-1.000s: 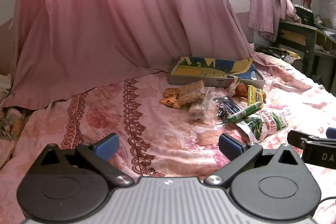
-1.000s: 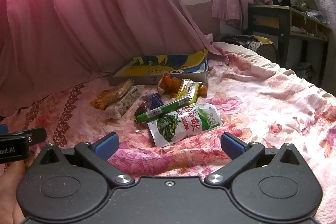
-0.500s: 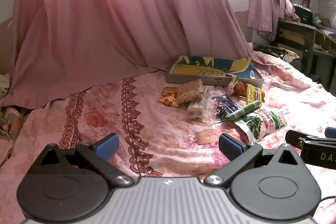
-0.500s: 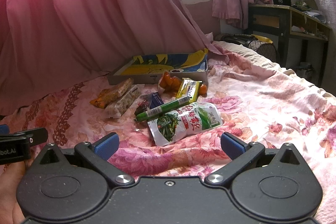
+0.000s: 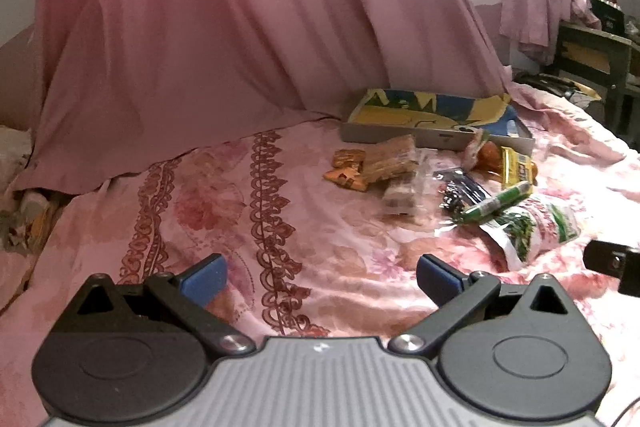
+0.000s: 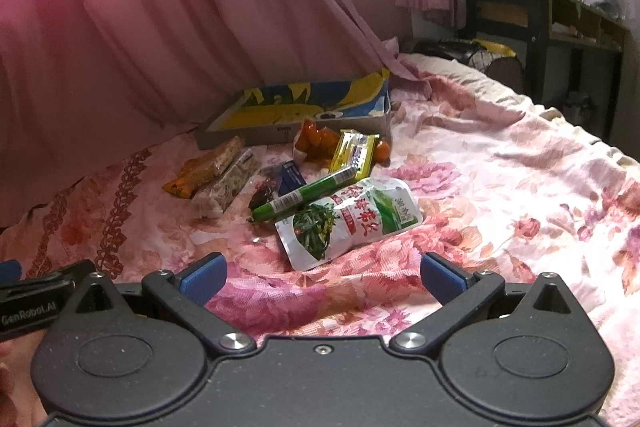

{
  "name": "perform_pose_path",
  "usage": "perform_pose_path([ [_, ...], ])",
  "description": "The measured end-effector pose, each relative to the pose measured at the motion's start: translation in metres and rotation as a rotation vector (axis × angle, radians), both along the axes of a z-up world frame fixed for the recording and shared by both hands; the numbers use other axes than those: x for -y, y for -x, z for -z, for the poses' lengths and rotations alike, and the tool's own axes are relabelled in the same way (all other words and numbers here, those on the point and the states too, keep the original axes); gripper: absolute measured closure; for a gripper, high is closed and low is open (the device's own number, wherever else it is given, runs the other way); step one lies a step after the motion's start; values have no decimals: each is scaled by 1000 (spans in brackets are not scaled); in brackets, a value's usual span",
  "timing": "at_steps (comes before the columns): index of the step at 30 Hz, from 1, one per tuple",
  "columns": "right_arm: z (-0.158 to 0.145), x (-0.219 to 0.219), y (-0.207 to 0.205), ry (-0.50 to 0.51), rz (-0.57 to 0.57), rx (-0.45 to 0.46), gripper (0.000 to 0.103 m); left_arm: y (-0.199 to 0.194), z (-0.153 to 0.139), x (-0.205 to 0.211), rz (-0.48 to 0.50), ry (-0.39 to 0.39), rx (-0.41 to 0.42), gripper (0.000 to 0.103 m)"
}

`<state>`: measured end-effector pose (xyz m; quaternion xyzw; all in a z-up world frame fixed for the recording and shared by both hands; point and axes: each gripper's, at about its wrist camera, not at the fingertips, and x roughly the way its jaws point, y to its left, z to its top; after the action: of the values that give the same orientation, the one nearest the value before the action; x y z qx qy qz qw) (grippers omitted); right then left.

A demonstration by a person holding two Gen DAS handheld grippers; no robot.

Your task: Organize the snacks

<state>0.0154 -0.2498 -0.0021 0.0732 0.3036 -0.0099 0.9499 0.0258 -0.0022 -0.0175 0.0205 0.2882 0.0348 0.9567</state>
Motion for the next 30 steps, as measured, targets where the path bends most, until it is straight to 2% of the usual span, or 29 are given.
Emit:
perform_pose_path([
  [5, 2, 2, -17, -13, -6, -39, 0, -20, -2, 3, 0, -16, -13, 0],
  [10, 2, 6, -35, 15, -16, -42, 0, -46, -6, 8, 1, -9, -7, 0],
  [19, 3, 26, -82, 32, -95, -77, 0, -99, 1, 21, 46, 46, -20, 0],
  [25, 9, 46, -122, -16, -150, -145, 0, -142, 6, 27, 191, 150, -46, 0],
  [30, 29, 63, -143, -145, -128, -225, 0, -165, 7, 46, 384, 142, -37, 0],
])
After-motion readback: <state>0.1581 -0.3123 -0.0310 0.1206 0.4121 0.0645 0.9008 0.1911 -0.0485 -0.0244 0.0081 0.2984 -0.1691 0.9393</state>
